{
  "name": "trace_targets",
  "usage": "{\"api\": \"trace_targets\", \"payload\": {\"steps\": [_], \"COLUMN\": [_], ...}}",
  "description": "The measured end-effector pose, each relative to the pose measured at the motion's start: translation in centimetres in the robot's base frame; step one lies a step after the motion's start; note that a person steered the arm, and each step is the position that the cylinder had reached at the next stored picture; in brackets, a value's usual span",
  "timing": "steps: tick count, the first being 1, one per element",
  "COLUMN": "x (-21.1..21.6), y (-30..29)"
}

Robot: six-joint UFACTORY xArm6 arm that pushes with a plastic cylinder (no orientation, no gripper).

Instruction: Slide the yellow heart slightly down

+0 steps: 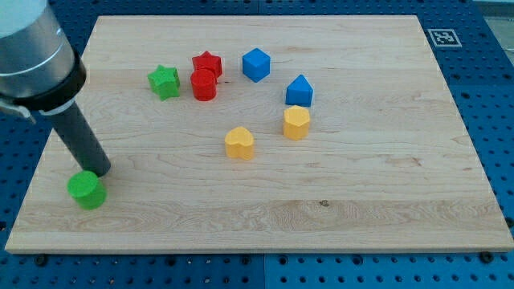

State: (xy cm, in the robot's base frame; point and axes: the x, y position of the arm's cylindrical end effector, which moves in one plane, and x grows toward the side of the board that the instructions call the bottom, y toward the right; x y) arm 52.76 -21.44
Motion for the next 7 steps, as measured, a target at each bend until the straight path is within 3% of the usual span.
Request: {"api": "trace_targets", "payload": {"steps": [2,4,6,7], "x": [1.2,-7.9,-8.1,-8.0], "y": [0.5,10.0,21.8,21.6]}}
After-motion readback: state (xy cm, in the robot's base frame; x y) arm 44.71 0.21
